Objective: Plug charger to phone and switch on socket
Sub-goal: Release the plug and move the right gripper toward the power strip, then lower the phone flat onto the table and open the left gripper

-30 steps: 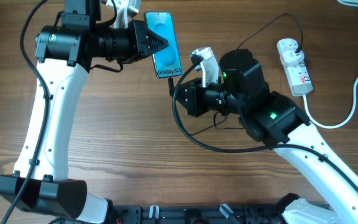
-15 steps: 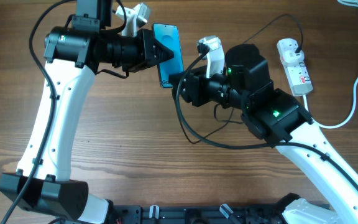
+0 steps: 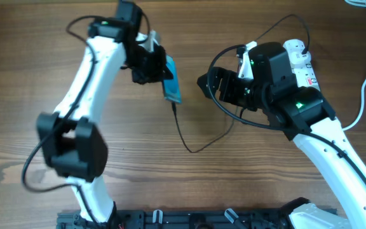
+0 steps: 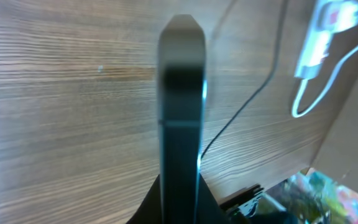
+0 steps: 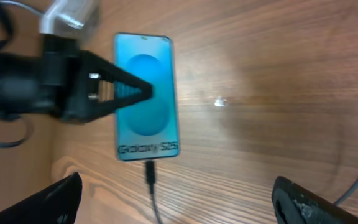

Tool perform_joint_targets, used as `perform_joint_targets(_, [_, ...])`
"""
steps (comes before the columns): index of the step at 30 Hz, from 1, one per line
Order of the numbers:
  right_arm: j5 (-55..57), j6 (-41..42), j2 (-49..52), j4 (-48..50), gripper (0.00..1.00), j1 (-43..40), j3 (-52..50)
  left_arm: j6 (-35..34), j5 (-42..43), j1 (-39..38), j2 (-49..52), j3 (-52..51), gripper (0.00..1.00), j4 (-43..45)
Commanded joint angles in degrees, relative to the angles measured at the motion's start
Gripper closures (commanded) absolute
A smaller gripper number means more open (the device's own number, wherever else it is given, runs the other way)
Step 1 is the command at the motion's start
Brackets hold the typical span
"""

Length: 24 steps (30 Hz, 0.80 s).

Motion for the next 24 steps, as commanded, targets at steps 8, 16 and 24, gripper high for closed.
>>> perform_joint_targets(8, [3.3,-0.94,0.39,-2.58,0.01,-0.13,0.57,0.48,1.62,-6.38,10.67,0.11,0.96,9.51])
perform_joint_targets(16, [3.3,-0.92,0.42,-3.74,0.01,-0.13,0.52,0.5,1.57,-6.45,15.43,0.11,0.96,13.2])
perform_joint_targets(24, [3.3,-0.87,0.42,-4.26,0.0,-0.11,0.52,0.48,-1.01,-6.43,16.92,0.11,0.91,14.75])
